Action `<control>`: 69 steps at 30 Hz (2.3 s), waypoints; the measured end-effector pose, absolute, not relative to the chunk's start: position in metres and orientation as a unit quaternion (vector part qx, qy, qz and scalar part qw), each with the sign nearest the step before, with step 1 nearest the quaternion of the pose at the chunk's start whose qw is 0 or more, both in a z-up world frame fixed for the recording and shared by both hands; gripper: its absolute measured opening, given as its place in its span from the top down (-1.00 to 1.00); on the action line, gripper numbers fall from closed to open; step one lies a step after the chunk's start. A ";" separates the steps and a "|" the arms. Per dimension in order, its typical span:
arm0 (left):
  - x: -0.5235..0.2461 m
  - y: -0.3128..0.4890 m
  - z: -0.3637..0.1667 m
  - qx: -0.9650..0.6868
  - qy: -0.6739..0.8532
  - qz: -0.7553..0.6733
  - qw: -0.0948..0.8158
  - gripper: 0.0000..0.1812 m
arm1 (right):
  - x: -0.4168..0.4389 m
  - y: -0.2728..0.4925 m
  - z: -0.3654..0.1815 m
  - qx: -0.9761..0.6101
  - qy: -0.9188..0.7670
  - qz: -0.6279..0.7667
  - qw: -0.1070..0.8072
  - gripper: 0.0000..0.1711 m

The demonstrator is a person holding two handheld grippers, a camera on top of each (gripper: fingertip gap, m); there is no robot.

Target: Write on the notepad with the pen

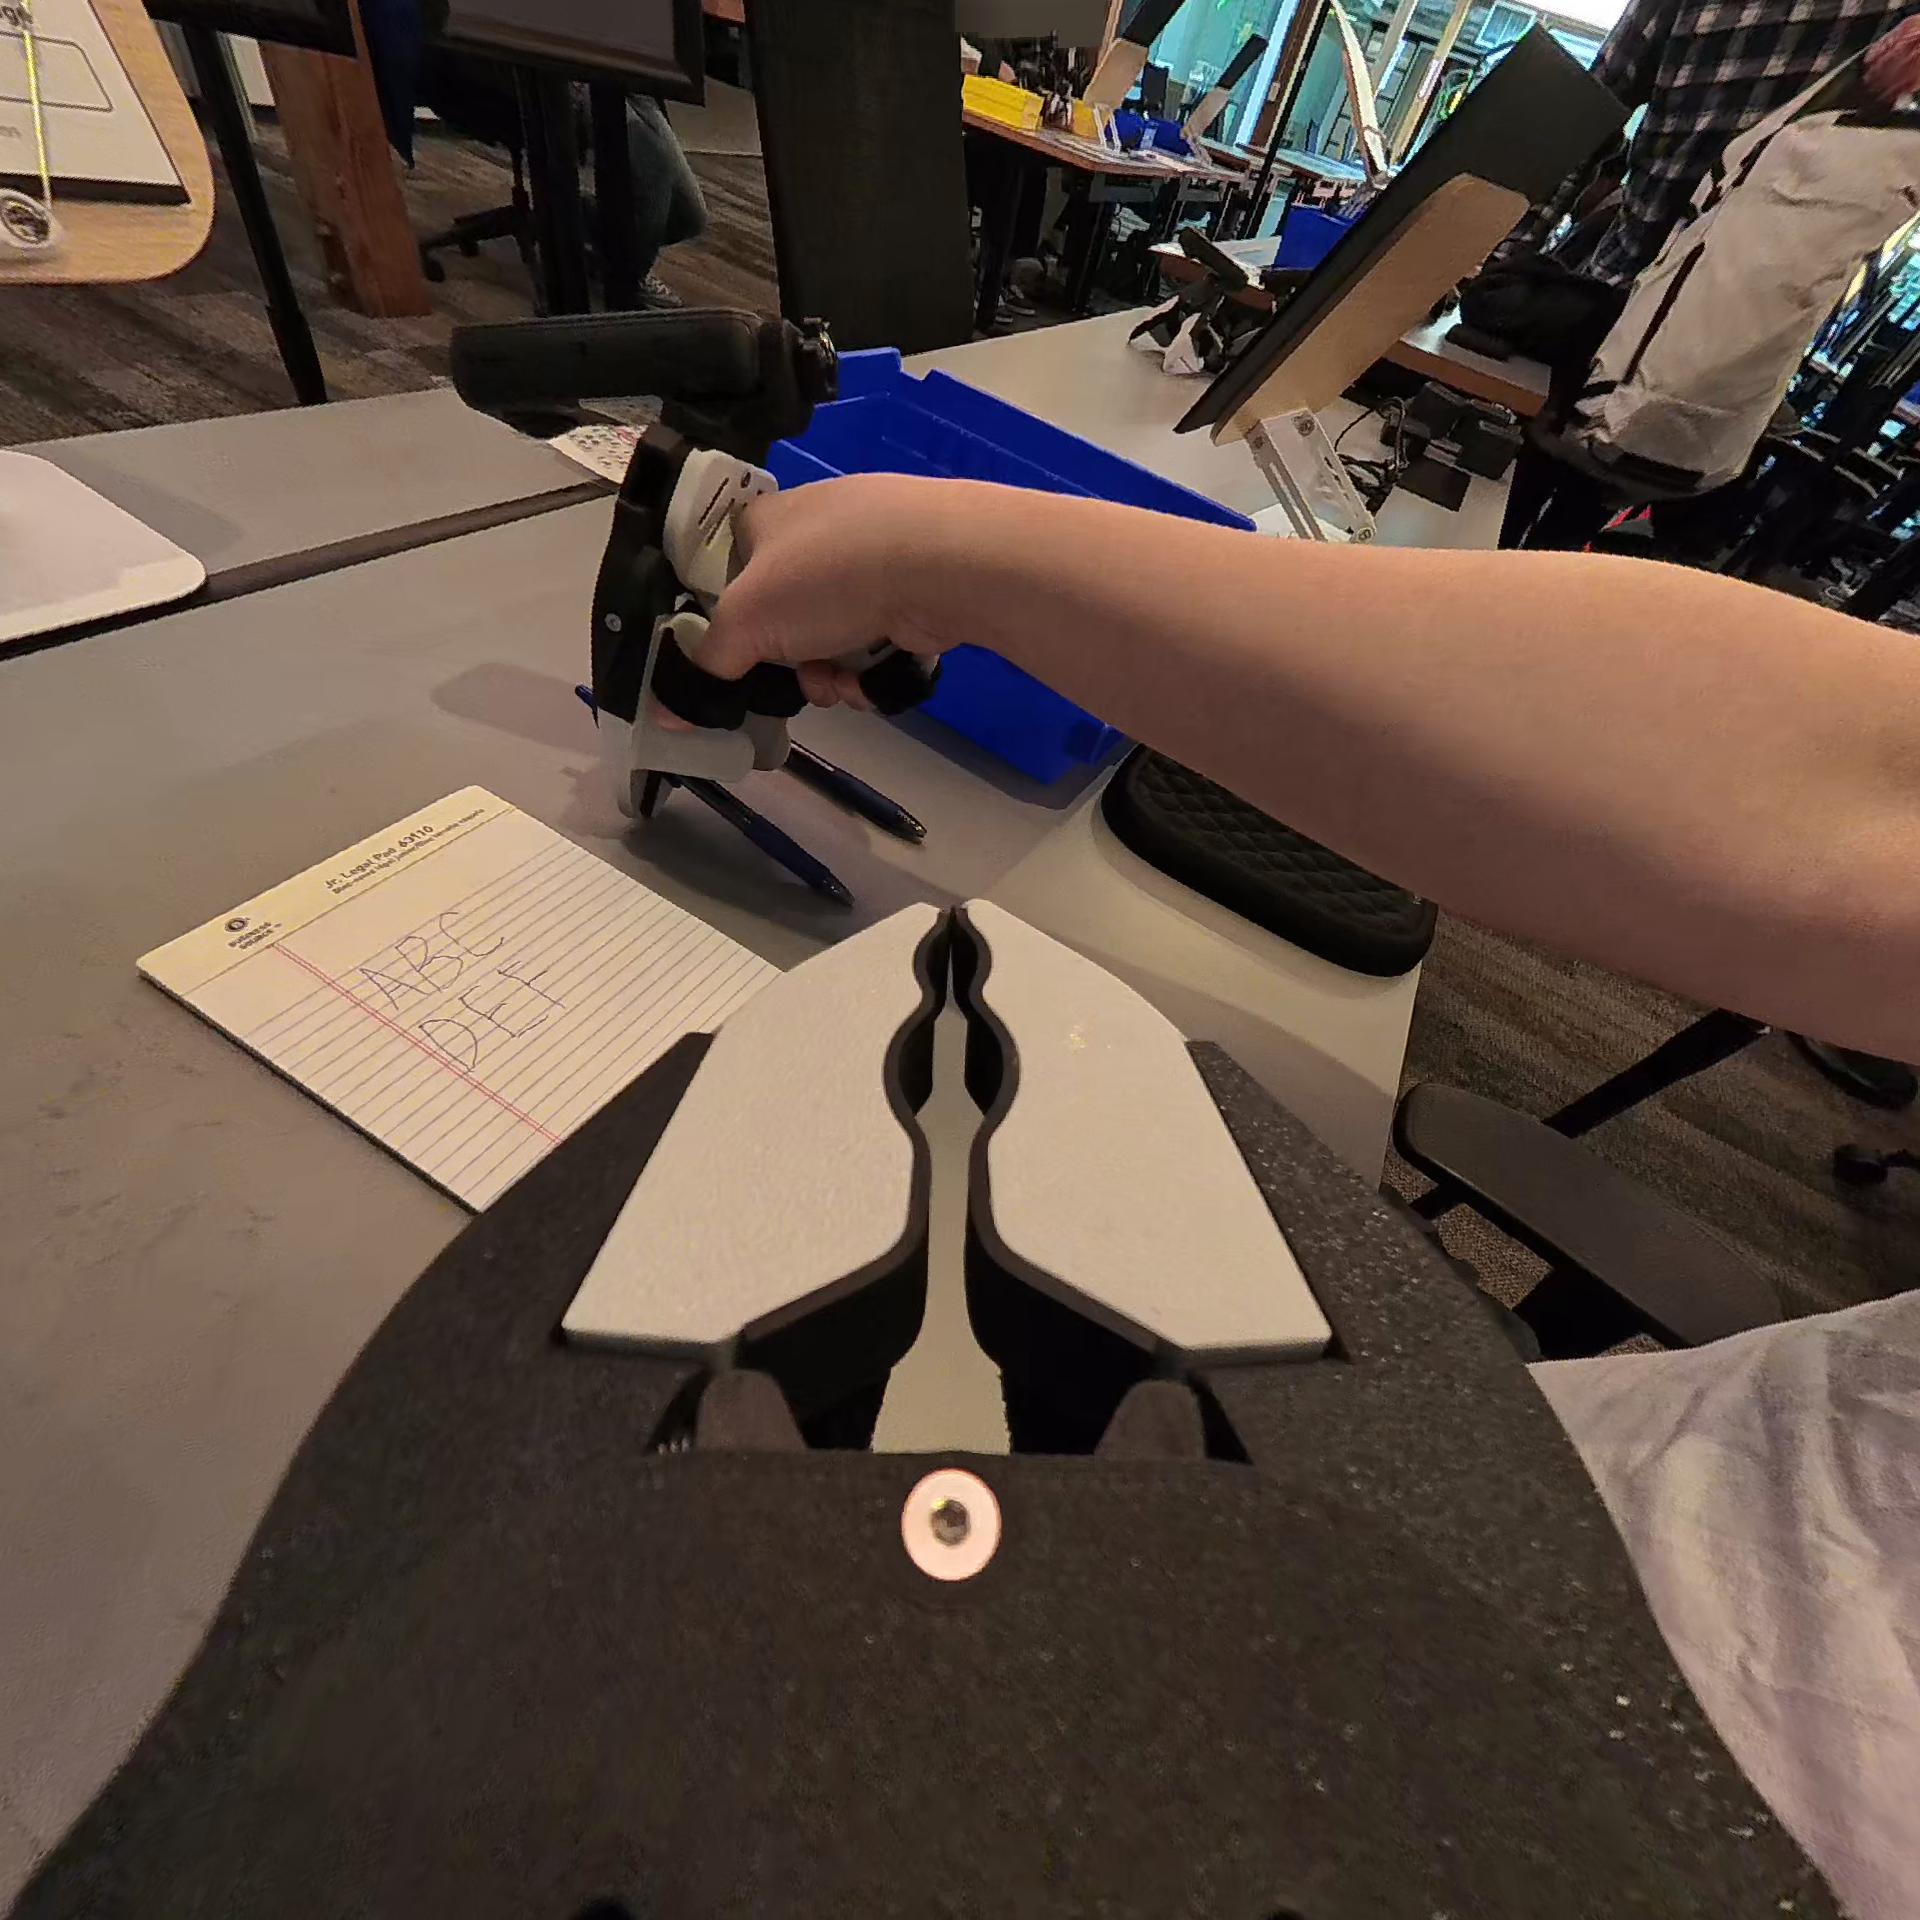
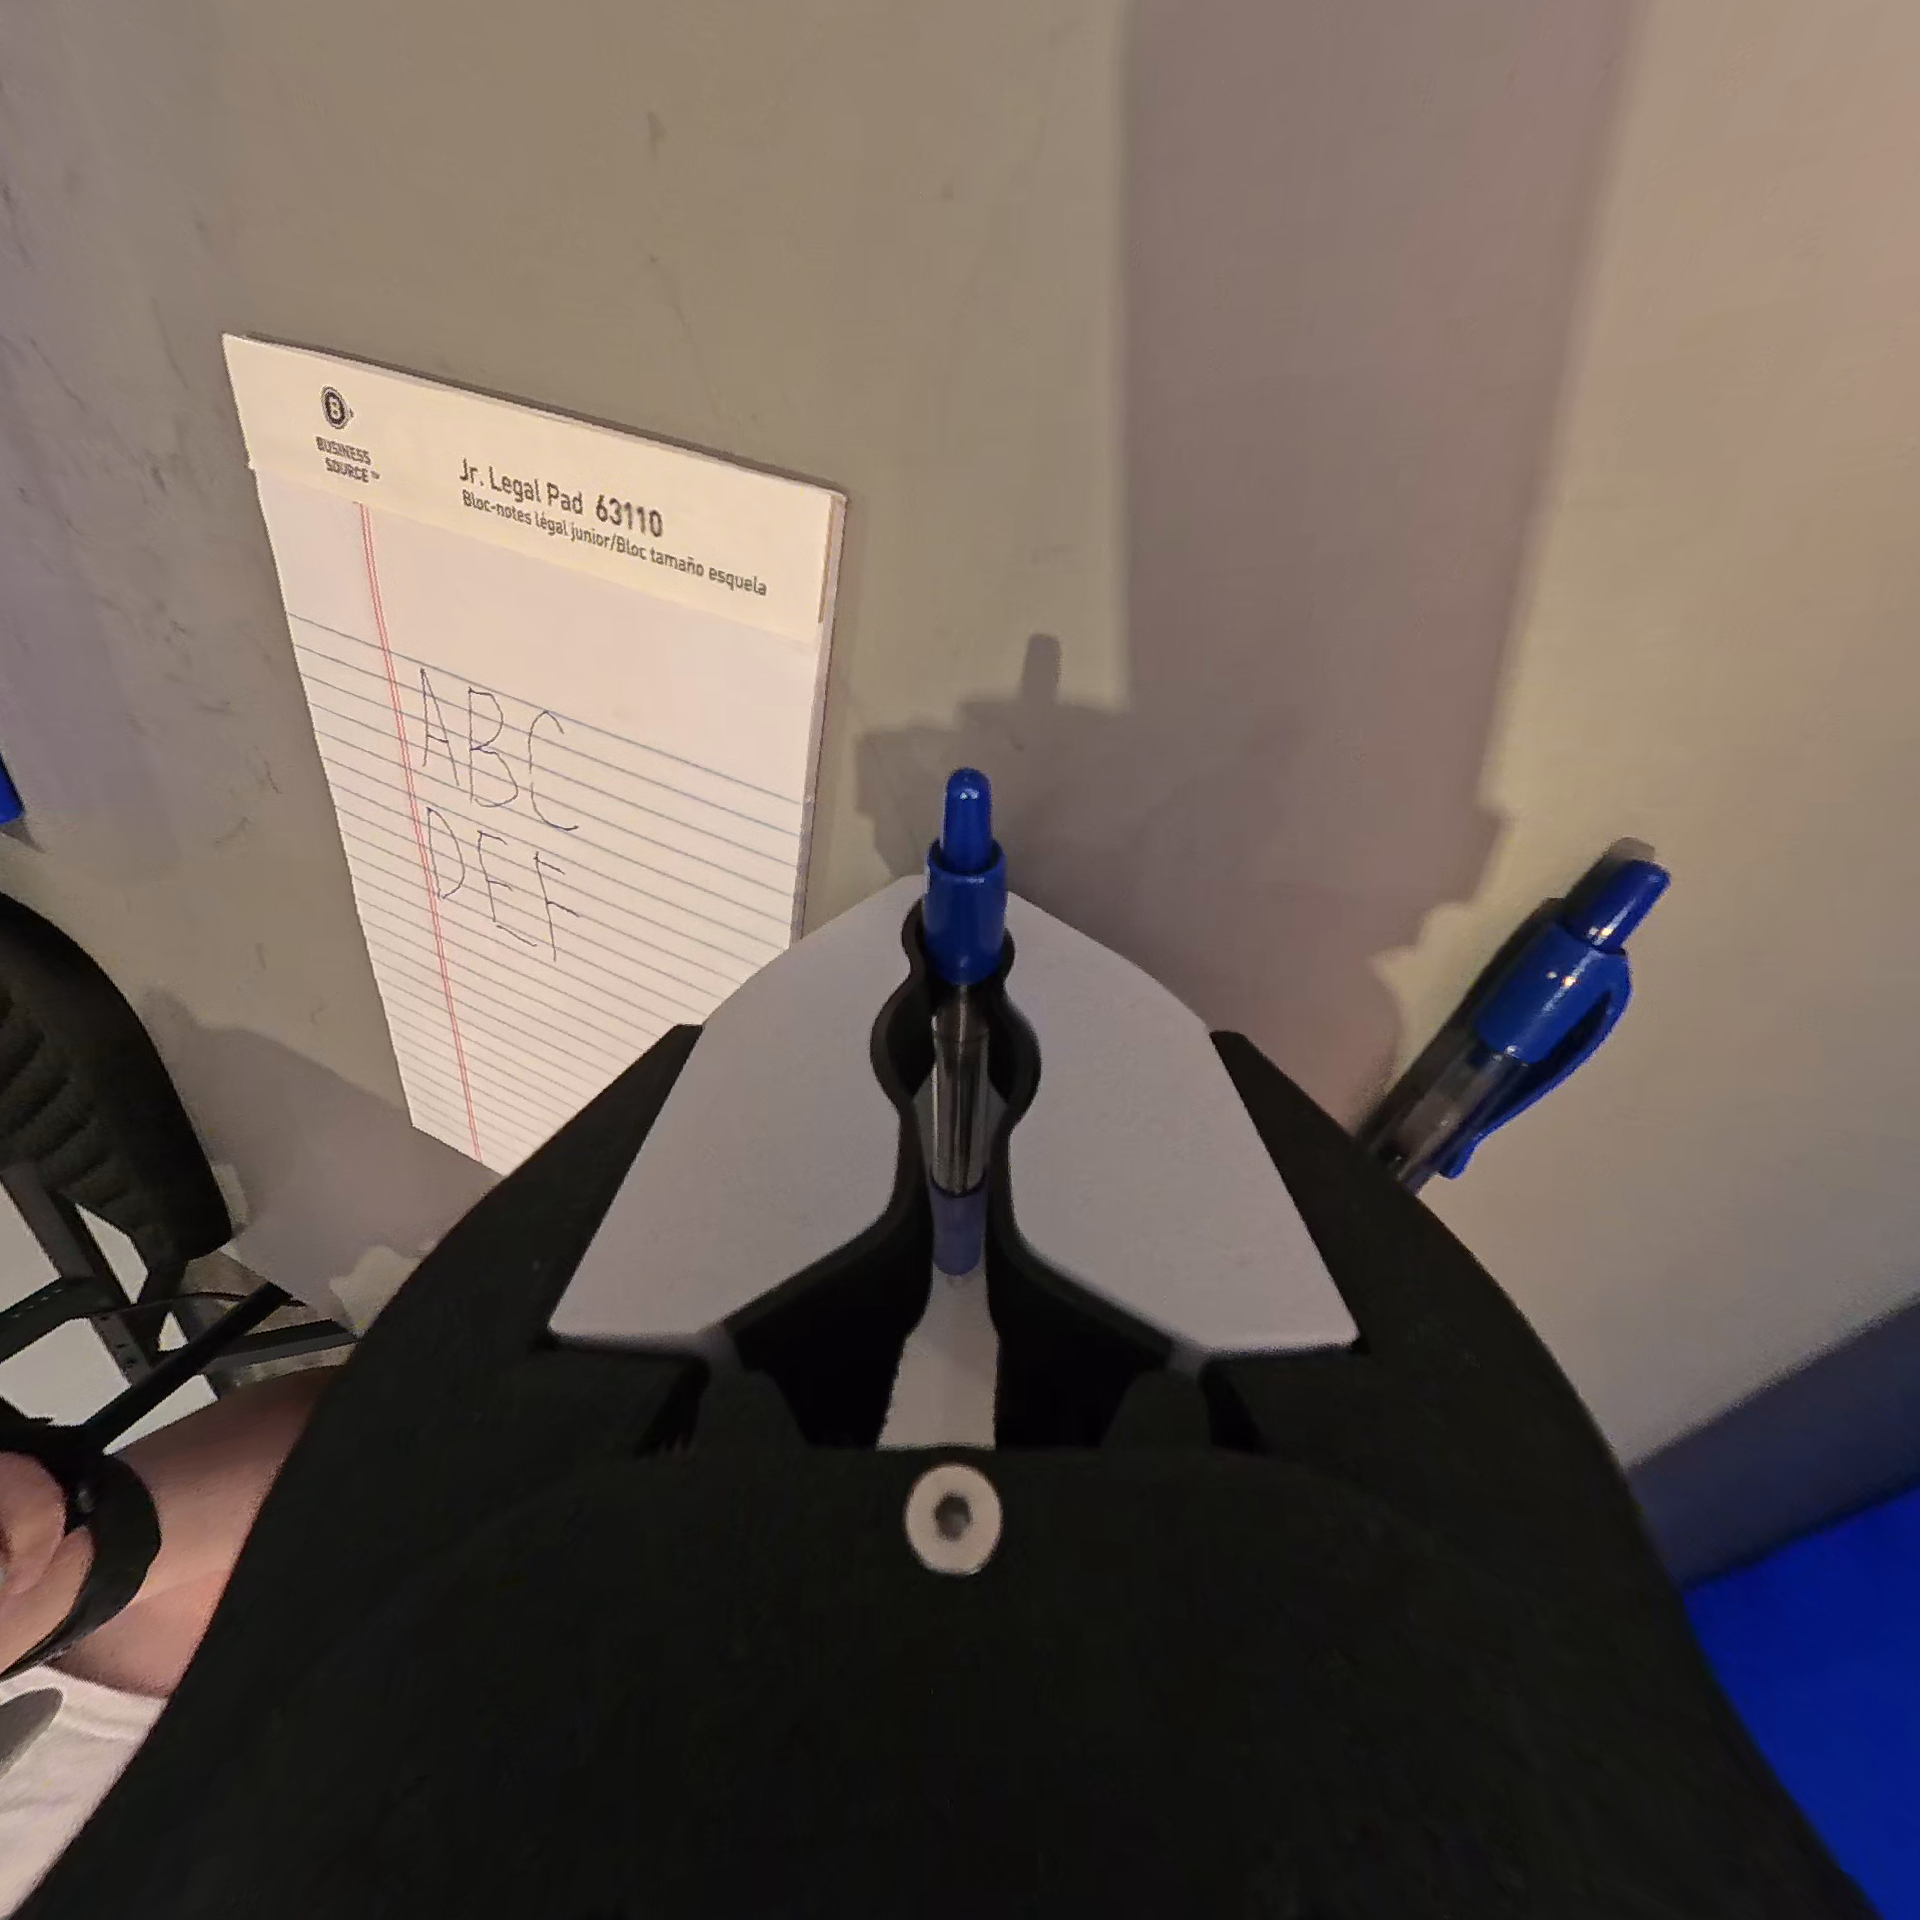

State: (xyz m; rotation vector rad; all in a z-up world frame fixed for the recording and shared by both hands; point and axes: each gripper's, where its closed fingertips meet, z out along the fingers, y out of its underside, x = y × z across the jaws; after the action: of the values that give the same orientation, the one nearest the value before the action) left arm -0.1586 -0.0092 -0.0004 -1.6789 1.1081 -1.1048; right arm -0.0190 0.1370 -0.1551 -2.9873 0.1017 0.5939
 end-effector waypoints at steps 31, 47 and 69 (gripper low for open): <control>-0.176 -0.020 0.010 -0.668 0.437 -0.425 0.426 1.00 | -0.014 0.138 -0.155 -0.987 0.005 0.110 0.120 0.79; -0.174 0.004 -0.011 -0.711 0.422 -0.376 0.419 0.96 | 0.013 0.150 -0.106 -0.947 -0.043 0.037 0.315 0.66; -0.207 0.127 0.008 -0.760 0.253 -0.062 0.596 -0.36 | -0.017 0.080 -0.031 -0.862 -0.029 -0.060 0.502 -0.29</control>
State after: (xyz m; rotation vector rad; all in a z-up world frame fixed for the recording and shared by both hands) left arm -0.2071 0.1269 0.0079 -1.7651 0.5865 -0.1437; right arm -0.0174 0.0800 -0.0309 -2.0824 -0.0699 -0.1452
